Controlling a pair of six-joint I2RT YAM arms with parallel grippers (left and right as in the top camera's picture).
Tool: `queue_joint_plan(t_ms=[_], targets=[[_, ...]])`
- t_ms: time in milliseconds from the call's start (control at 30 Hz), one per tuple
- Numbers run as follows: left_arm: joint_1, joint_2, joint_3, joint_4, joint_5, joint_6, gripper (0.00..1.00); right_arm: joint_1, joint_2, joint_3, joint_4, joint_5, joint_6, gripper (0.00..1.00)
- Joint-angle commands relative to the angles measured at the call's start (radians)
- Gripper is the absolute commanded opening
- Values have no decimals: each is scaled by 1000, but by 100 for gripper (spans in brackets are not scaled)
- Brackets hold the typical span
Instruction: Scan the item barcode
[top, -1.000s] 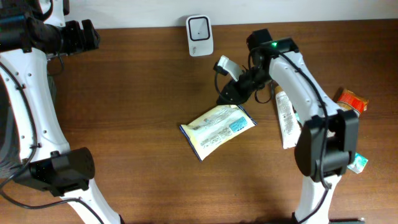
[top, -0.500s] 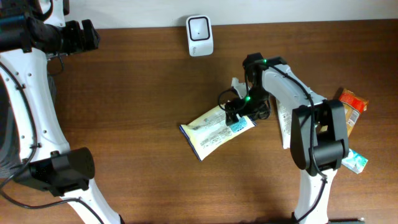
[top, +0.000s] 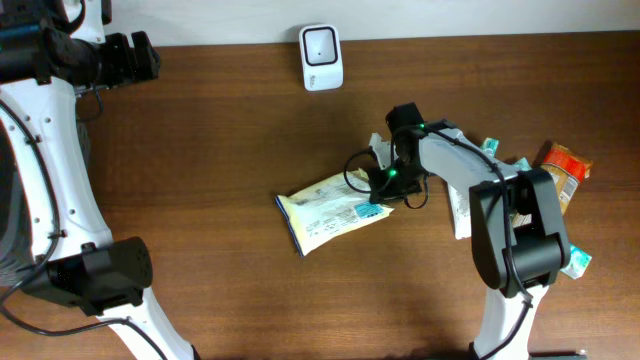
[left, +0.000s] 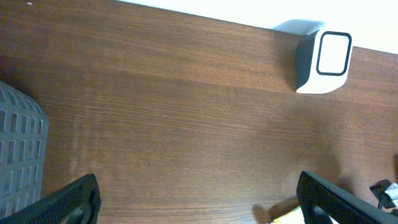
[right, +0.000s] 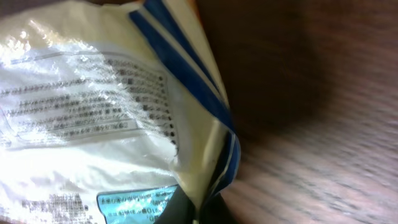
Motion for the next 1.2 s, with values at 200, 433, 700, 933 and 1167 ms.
queue_joint_plan(t_ms=[200,433,700,933,1167], targets=[[3,7,2,2,1,8,99,13,-90,159,-164,95,-31,4],[3,7,2,2,0,8,99,29,-76,238,-151,175,-430,99],[3,7,2,2,1,8,99,140,2,179,-1,192,-889,99],[3,7,2,2,1,8,99,138,109,151,12,202,-945,99],[3,7,2,2,0,8,99,138,165,151,-41,192,-905,63]])
